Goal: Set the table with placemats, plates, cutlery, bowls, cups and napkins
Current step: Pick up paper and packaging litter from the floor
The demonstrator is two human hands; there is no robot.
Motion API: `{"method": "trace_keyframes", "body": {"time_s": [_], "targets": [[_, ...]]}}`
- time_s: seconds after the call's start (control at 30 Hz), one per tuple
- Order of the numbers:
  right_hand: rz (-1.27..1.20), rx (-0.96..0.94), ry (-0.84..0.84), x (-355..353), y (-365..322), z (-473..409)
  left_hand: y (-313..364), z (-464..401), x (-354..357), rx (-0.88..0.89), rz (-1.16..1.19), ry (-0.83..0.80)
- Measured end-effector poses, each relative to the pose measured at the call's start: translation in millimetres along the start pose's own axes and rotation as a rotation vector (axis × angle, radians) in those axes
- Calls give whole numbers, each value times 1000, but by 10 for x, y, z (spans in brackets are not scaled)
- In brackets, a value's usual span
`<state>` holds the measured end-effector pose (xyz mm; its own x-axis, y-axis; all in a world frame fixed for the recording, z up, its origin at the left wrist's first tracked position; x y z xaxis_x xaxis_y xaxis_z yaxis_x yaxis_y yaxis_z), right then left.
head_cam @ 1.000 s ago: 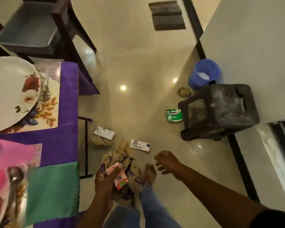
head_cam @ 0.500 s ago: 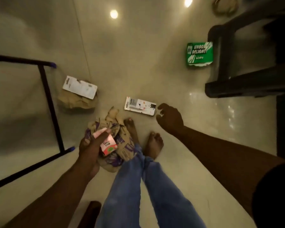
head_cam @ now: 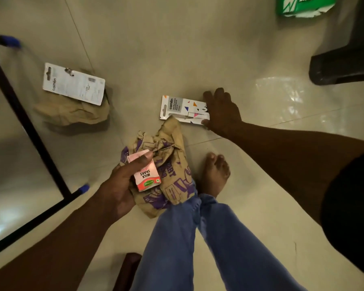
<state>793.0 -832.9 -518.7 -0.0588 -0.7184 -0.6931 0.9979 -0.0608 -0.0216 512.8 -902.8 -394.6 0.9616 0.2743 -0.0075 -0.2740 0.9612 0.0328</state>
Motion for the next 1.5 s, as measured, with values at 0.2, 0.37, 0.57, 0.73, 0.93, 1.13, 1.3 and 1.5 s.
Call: {"method": "trace_keyframes", "body": {"time_s": [0.2,0.37,0.57,0.73,0.93,1.13,1.3,1.5], "targets": [[124,25,51,252,-91,-124,198,-134,84,5,-9,-54],[-127,78,-49,334,-61,-208,313,-264,116,21,15,-74],[-727,186,-31,-68,94,62,274,-201,167,62,74,-60],[-1228,84,-77,-954,186,703,310,203,460,151,173,-84],[-1279,-64,-277,-2036,160,1595,482,1074,996,183,298,-190],[-1081,-126,-97,-3117,353,2139,1086,2072,1654,250,284,-326],[-774,-102,126,-3831,395,2504,1452,2882,2076,314,204,-363],[-584,22,399,-4417,717,2866,1748,3547,2475,368,7,-320]]}}
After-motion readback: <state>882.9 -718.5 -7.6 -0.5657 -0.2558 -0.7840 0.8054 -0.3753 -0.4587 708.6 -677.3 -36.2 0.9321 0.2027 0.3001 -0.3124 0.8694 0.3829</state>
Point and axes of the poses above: each hand's wrist, its own z-axis away from the middle knuckle, its own x-axis out of the palm, y = z × x, the point moved 5 cm from there along -z, towards the middle knuckle, and after that the axes turned 8 degrees about z, right-handed, at the moved point
